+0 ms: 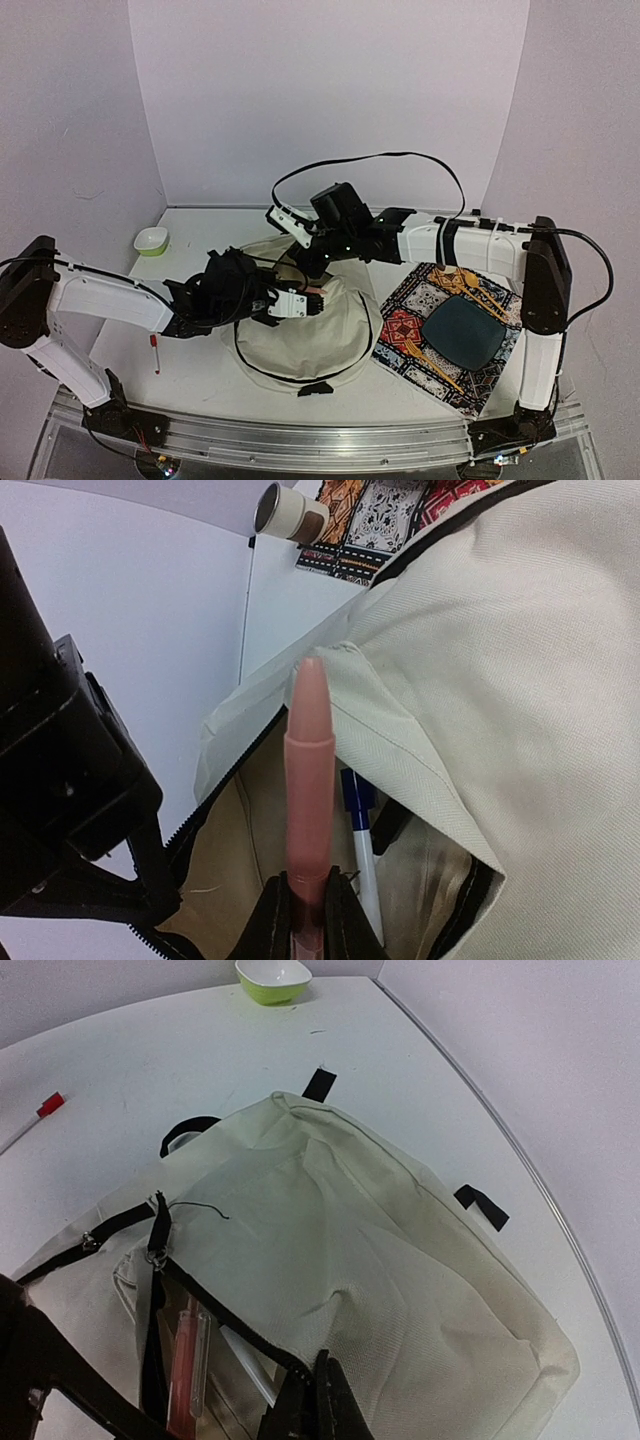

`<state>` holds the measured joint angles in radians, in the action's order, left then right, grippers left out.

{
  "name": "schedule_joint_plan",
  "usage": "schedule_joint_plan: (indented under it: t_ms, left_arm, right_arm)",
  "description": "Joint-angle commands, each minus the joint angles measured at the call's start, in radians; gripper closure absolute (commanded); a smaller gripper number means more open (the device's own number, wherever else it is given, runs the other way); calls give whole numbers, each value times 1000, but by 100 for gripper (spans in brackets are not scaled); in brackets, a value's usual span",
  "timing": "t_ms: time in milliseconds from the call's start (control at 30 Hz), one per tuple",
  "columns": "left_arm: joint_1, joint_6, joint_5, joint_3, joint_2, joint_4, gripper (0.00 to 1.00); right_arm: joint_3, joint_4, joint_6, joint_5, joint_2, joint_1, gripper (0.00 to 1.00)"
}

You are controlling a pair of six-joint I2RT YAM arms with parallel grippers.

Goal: Pack the student bag
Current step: Place the pen in the student bag.

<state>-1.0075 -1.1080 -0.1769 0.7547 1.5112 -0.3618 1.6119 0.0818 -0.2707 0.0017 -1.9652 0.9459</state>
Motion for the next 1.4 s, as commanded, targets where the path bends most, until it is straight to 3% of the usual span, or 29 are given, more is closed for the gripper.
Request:
schedule_joint_plan:
  t_ms: [0, 300, 600, 733, 967, 1100, 1367]
  left_arm:
    - [45, -3, 43, 42, 19, -43, 100]
    - [82, -10, -18, 52, 71, -44, 99]
    - [85, 33, -145, 99, 147, -67, 77]
    - [85, 62, -107, 79, 114, -80, 69]
    - [70, 118, -47, 19, 8, -80, 65]
    - [56, 199, -46, -25, -77, -78, 60]
    - [53, 527, -98, -119, -280, -57, 48]
  right_arm:
    - [48, 64, 16, -30, 86, 8, 100]
    - [54, 63, 16, -34, 81, 7, 100]
    - [50, 63, 19, -35, 84, 8, 99]
    - [45, 64, 19, -33, 86, 7, 99]
    - [45, 64, 19, -34, 83, 8, 99]
    - [47, 64, 18, -32, 80, 7, 99]
    - [51, 63, 15, -33, 75, 8, 99]
